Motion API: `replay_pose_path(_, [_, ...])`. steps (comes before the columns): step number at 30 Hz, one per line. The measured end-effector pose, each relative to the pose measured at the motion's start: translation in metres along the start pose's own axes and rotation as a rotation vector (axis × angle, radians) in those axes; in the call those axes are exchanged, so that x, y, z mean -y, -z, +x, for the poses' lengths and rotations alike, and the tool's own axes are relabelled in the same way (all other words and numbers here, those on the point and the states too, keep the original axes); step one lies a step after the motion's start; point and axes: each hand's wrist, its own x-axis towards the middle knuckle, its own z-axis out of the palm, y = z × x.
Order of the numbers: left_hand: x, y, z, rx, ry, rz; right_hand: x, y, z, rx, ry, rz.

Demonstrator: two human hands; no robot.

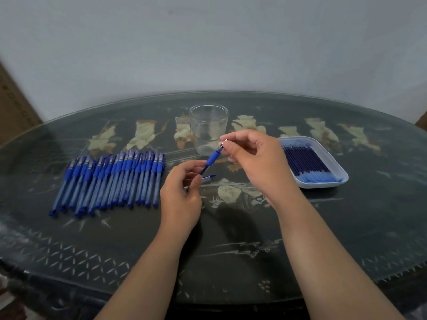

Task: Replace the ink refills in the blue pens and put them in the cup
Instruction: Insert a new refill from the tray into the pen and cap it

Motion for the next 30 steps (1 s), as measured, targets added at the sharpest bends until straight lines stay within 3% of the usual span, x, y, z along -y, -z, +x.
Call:
replay_pose_path(8, [-0.0023, 0.0005, -0.001, 0.036, -0.019, 0.006, -0.0033, -0.0027, 0.0001, -0.02, -0.013, -0.133])
replay_pose_path(14, [0.0002, 0.0005, -0.0005, 0.043, -0.028, -0.01, -0.0052, -0.0016, -0.0008, 0.018, -0.012, 0.026])
replay_pose_path(30, [-0.0001, 0.0004, -0.0008, 0.103, -0.038, -0.025, -0.0111, -0.0101, -0.0002, -0.066, -0.014, 0.029])
